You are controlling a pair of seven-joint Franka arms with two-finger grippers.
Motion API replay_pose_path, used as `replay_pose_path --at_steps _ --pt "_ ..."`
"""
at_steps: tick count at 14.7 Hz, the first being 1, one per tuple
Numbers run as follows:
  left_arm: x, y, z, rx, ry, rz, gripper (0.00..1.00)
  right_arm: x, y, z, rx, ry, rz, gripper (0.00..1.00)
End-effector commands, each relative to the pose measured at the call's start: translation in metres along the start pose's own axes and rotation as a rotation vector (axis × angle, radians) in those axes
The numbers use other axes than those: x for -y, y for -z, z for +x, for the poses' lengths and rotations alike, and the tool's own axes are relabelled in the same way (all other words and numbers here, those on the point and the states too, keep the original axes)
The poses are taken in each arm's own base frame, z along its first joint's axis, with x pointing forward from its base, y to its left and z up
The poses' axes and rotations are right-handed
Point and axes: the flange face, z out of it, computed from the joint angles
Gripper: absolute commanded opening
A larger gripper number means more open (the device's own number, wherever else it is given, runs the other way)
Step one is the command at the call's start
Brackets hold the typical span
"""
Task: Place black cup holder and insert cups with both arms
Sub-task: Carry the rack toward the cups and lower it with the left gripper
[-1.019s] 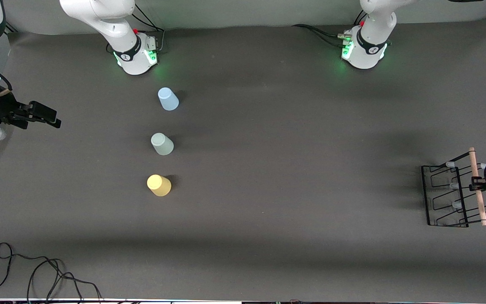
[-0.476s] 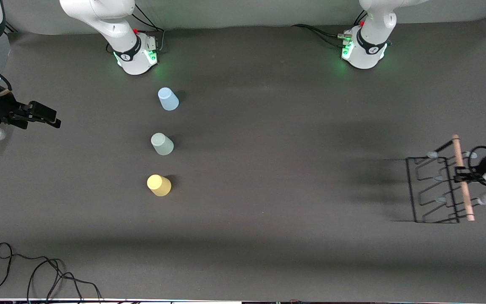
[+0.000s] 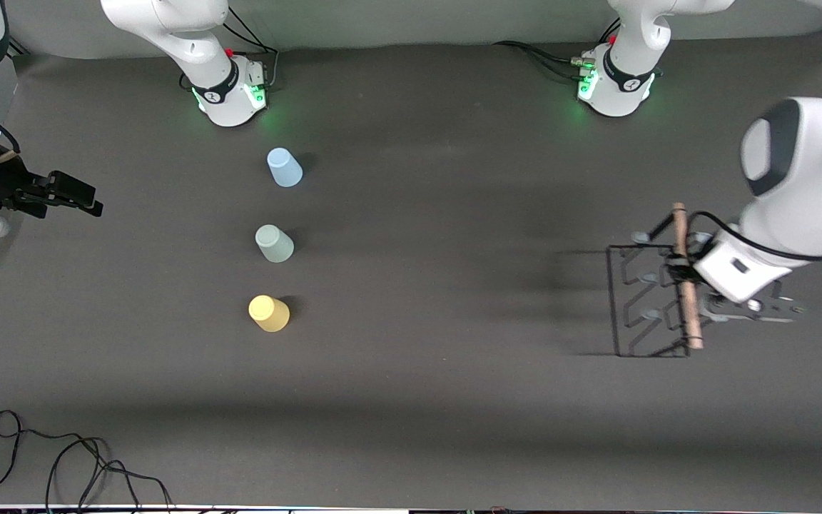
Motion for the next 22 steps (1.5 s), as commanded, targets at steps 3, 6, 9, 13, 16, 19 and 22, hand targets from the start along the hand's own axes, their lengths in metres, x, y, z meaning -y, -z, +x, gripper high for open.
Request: replay_pose_path --at_steps 3,6,9,13,16,19,22 --pt "-0.118 -0.012 -0.045 0.032 0.043 0.009 0.0 -0.001 0.003 -0.004 0.001 -0.004 -0.011 1.0" --pt "-0.188 -0.019 -0.059 -0.003 0.088 0.003 0.0 -0.001 0.004 -0.004 -0.001 -0.004 -0.011 1.0" --pt "-0.261 -0.049 -0.077 -0.029 0.12 -0.006 0.0 -0.001 0.004 -0.004 -0.002 -0.004 -0.011 1.0" --pt "-0.321 -0.094 -0.1 -0.02 0.085 0.018 0.0 -0.001 0.004 -0.004 0.001 -0.004 -0.011 1.0" --pt "-0.342 -0.119 -0.101 -0.05 0.107 -0.004 0.0 -0.001 0.004 -0.004 -0.001 -0.004 -0.011 1.0" --pt "-0.351 -0.133 -0.1 -0.059 0.118 -0.012 0.0 -0.001 0.004 -0.004 -0.001 -0.004 -0.011 1.0" --pt "-0.351 -0.143 -0.1 -0.049 0.121 -0.003 0.54 -0.001 0.004 -0.004 -0.001 -0.004 -0.011 1.0"
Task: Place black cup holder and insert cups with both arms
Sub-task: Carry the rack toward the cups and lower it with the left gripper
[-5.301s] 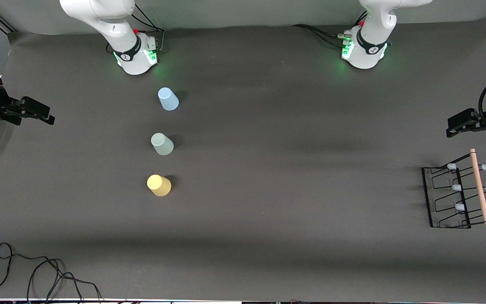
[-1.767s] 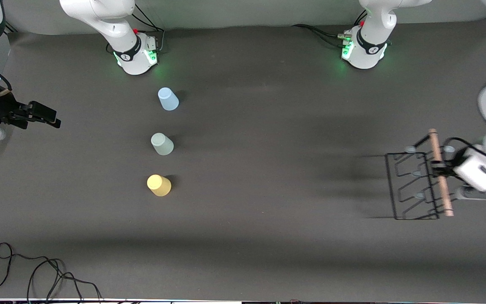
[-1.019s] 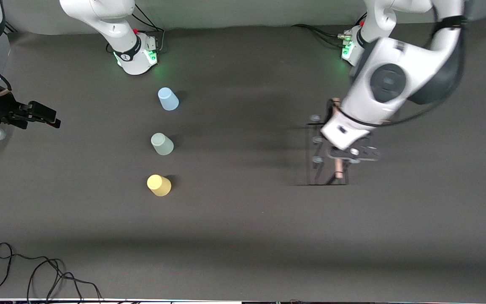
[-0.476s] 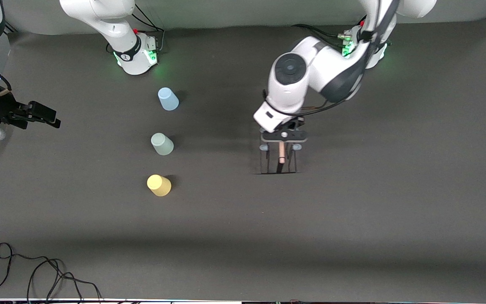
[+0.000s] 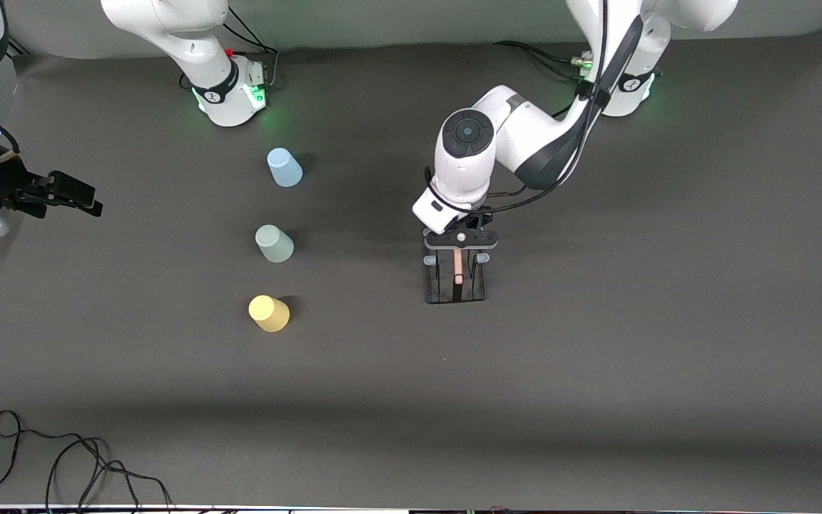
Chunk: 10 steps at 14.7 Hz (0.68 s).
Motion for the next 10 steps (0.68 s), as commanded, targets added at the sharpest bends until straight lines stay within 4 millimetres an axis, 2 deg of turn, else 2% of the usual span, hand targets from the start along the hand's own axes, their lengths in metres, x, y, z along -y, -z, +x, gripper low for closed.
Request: replay_pose_path --at_steps 1,2,4,6,8,10 --pt "-0.005 0.003 -0.001 -0.02 0.014 0.005 0.95 0.0 0.004 -0.004 -0.001 -0.004 -0.011 1.0" --pt "-0.005 0.007 0.001 -0.03 0.01 0.006 1.0 0.0 0.003 -0.004 0.001 -0.004 -0.011 1.0" --pt "-0.002 0.022 0.006 -0.037 0.016 0.0 1.0 0.0 0.003 -0.004 0.001 -0.004 -0.011 1.0" --pt "0.006 0.055 0.014 -0.063 0.026 -0.02 1.0 -0.001 0.004 -0.004 -0.001 -0.007 -0.011 1.0" --pt "0.046 0.093 0.038 -0.059 0.054 -0.018 1.0 -0.001 0.003 -0.005 0.002 -0.01 -0.011 1.0" --pt "0.082 0.126 0.054 -0.057 0.075 -0.041 1.0 0.002 -0.004 -0.004 0.007 -0.009 -0.01 1.0"
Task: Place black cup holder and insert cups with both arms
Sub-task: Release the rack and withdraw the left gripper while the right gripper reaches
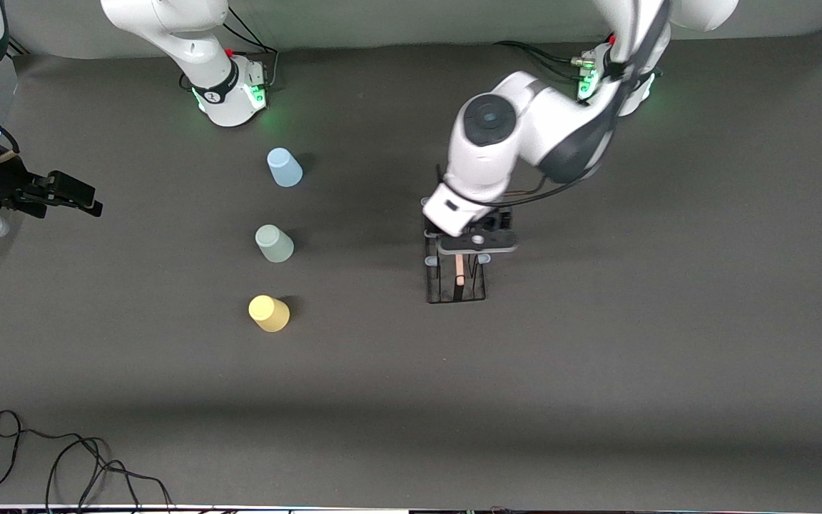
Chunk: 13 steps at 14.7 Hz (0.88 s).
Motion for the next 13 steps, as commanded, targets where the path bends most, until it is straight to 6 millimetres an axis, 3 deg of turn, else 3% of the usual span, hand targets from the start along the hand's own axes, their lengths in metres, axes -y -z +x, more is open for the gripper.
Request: replay_pose_path --at_steps 1,2,4,6,9,11,13 --pt "0.047 0.048 0.021 -0.009 0.035 -0.023 1.0 0.005 -0.012 -0.002 0.003 -0.005 -0.003 1.0" --pt "0.06 0.052 0.03 -0.017 0.056 -0.023 1.0 0.01 -0.019 -0.001 -0.002 -0.019 0.022 1.0" --pt "0.107 0.048 0.06 -0.016 0.056 -0.003 1.0 0.03 -0.042 -0.001 -0.036 -0.048 0.053 1.0" --pt "0.158 0.057 0.077 0.02 -0.006 0.02 1.0 0.053 -0.077 -0.006 -0.081 -0.061 0.059 1.0" --pt "0.223 0.094 0.084 0.039 -0.095 0.018 1.0 0.094 -0.132 -0.02 -0.123 -0.112 0.069 1.0" --pt "0.235 0.101 0.079 0.073 -0.15 0.023 1.0 0.102 -0.159 -0.022 -0.087 -0.116 0.057 1.0" --pt "0.264 0.118 0.077 0.089 -0.193 0.023 1.0 0.107 -0.199 -0.03 -0.011 -0.109 0.034 1.0"
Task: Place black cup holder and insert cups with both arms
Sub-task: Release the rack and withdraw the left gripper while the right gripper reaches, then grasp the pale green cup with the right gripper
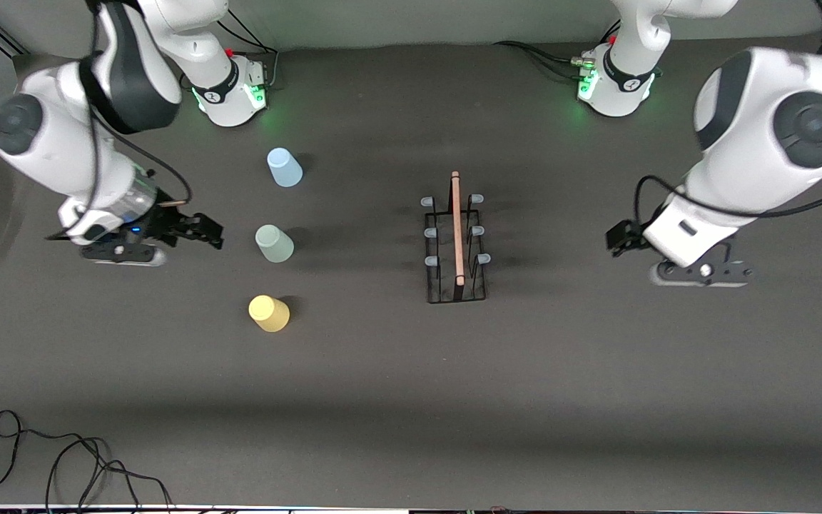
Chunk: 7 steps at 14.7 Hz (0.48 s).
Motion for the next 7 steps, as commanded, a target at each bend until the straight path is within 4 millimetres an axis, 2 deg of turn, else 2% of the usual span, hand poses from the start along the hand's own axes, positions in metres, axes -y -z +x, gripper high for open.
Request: replay_pose_path --at_steps 1,3,5,7 --pt "0.03 0.021 -0.02 0.036 -0.084 -0.011 1.0 -0.006 -0.045 -0.017 0.059 -0.024 -0.012 1.0" --pt "0.088 0.029 -0.024 0.056 -0.119 -0.02 1.0 -0.009 -0.074 -0.023 0.093 -0.037 -0.012 1.0" --pt "0.147 0.032 -0.026 0.055 -0.173 -0.031 1.0 -0.007 -0.089 -0.022 0.124 -0.085 0.038 1.0" --pt "0.193 0.039 -0.036 0.036 -0.164 -0.035 1.0 0.008 -0.103 -0.024 0.123 -0.067 0.041 1.0"
